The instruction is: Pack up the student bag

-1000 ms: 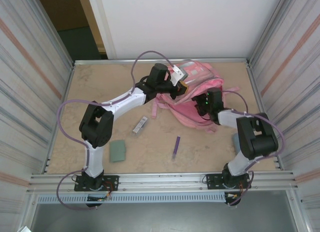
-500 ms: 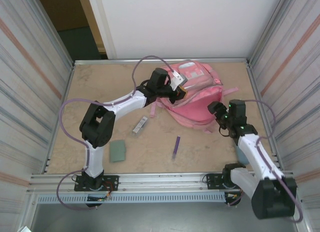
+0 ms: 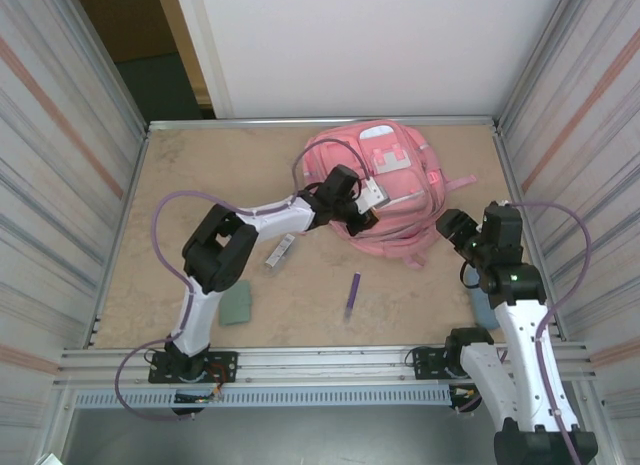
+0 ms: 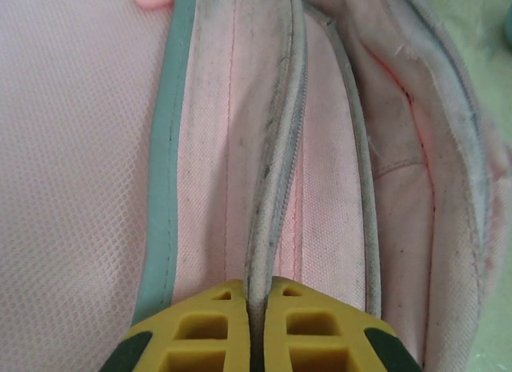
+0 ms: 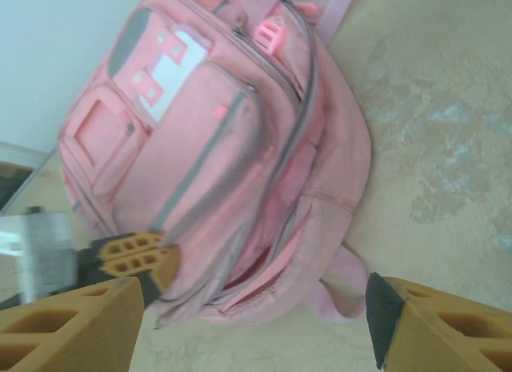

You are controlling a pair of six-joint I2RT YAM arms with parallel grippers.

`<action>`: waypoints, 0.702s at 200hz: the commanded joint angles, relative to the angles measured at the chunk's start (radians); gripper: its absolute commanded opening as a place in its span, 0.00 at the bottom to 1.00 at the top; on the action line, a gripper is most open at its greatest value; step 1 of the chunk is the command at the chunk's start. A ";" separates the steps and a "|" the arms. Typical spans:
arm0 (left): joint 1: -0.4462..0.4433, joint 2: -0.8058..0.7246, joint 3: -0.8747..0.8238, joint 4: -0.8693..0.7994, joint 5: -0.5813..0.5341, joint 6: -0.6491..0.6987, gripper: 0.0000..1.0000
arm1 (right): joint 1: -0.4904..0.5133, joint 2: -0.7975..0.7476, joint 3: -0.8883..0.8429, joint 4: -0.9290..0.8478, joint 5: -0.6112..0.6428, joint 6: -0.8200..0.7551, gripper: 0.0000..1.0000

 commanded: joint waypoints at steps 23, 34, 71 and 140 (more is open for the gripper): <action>-0.047 0.009 -0.005 -0.068 -0.039 0.066 0.26 | 0.011 0.109 0.080 -0.057 -0.109 -0.136 0.74; -0.054 -0.016 -0.012 -0.080 -0.040 0.062 0.30 | 0.024 0.146 0.089 -0.054 -0.123 -0.159 0.74; -0.052 -0.198 -0.079 -0.096 -0.049 -0.004 0.40 | 0.091 0.269 0.149 -0.063 -0.170 -0.226 0.74; 0.072 -0.482 -0.253 -0.121 -0.114 -0.291 0.59 | 0.227 0.577 0.244 -0.021 -0.172 -0.273 0.73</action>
